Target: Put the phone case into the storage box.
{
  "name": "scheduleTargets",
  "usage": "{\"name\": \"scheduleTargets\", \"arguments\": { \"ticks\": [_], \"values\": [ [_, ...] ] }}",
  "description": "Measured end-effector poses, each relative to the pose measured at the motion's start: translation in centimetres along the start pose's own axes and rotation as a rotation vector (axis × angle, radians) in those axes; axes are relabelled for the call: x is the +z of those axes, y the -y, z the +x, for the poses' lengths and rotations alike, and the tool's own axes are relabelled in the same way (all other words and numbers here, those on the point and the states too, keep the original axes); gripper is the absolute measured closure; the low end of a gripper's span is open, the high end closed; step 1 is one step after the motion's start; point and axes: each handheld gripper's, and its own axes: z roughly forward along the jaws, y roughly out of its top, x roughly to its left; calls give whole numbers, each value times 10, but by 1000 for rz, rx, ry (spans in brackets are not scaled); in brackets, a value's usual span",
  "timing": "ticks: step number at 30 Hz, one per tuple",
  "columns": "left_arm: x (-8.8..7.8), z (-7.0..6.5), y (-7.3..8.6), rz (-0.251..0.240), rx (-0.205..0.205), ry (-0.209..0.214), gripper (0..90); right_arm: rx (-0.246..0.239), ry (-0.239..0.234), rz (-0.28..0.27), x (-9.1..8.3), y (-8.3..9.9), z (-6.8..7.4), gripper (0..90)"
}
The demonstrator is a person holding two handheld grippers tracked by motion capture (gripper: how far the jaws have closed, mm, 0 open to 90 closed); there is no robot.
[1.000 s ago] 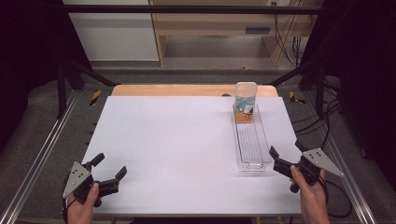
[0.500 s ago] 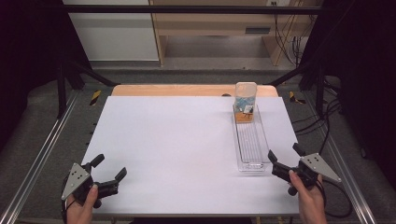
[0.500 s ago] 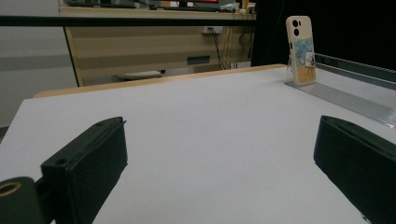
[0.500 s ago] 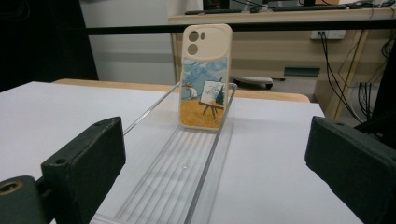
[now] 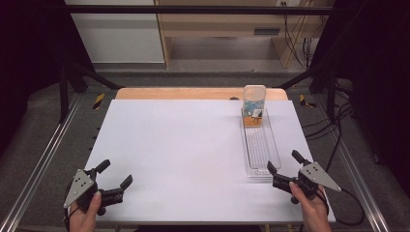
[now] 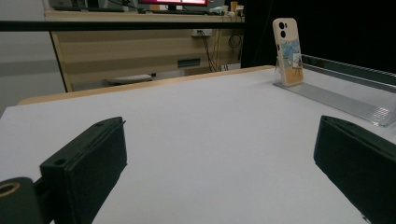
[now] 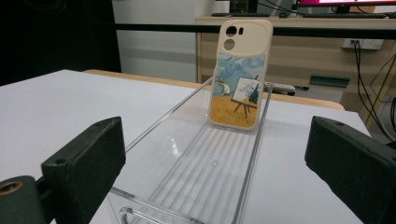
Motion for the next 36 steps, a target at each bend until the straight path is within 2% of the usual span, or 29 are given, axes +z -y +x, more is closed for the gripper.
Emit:
{"name": "scheduleTargets", "arguments": {
  "ticks": [4,12,28,36],
  "values": [
    [0,-1,0,-3,5,14,20,-12,-11,2,3,3,2,53],
    [1,-3,-1,-6,18,36,20,-6,-20,-12,7,7,7,53],
    [2,-6,-1,-10,34,51,20,-20,-29,-19,14,8,13,52],
    [3,-11,-2,-8,67,64,17,-18,-8,-18,18,6,15,50]
  ]
}}
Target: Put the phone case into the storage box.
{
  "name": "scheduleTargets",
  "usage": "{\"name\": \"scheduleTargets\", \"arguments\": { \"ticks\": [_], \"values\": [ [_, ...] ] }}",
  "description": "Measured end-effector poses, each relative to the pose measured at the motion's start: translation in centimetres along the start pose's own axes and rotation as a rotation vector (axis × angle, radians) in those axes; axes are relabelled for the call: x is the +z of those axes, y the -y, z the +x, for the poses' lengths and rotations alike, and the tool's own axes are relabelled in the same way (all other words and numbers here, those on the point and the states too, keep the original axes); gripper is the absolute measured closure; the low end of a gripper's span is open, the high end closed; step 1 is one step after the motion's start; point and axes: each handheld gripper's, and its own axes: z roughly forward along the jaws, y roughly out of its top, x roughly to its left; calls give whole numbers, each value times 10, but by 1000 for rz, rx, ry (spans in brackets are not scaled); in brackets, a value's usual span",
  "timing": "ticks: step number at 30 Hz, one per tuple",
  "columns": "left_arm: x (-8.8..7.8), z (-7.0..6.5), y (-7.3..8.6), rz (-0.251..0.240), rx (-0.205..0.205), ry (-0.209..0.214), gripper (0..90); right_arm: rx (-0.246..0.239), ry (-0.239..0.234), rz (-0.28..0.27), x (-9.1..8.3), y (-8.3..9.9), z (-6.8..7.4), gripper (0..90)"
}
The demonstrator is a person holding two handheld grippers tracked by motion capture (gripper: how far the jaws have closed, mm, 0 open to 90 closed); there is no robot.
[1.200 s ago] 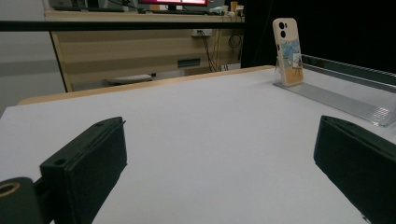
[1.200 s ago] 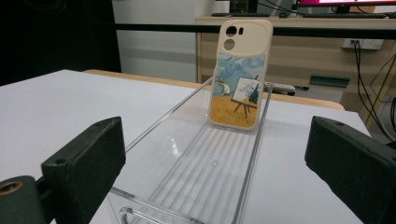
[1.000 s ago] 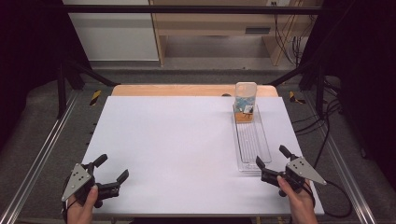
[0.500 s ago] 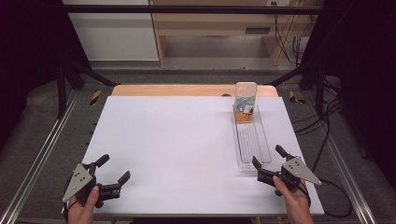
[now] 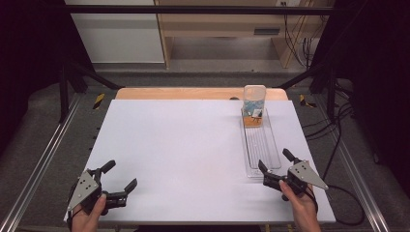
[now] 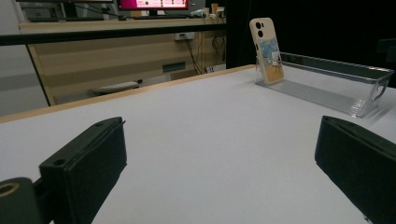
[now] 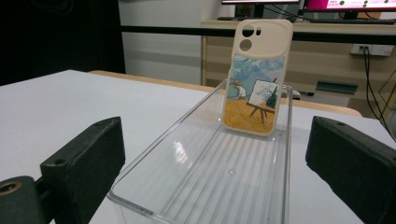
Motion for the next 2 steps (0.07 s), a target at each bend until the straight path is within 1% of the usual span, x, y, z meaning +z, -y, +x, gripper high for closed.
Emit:
{"name": "scheduleTargets", "arguments": {
  "ticks": [2],
  "values": [
    [1,0,0,2,2,1,17,5,9,6,0,-1,-1,49]
  ]
}}
